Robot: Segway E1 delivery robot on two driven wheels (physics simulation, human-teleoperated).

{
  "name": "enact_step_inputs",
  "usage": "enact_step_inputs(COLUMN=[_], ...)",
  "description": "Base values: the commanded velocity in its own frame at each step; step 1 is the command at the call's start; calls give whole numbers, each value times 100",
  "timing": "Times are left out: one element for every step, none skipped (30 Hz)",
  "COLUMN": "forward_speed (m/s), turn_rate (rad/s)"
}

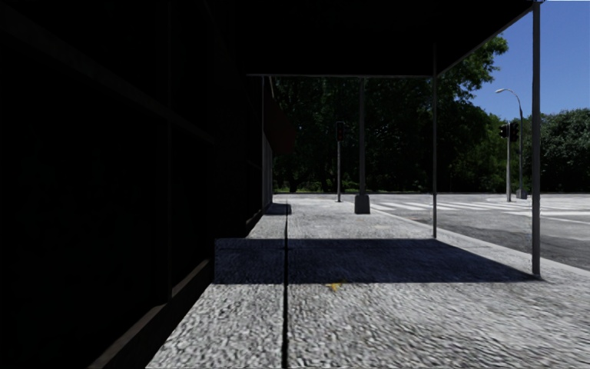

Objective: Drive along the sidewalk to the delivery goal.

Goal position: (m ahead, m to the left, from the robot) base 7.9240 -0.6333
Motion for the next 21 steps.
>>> enact_step_inputs(forward_speed=[150,150,150,150,150,150,150,150,150,150,150,150,150,150,150,150,150,150,150,150,150], turn_rate=[0,0,0,0,0,0,0,0,0,0,0,0,0,0,0,0,0,0,0,0,0])
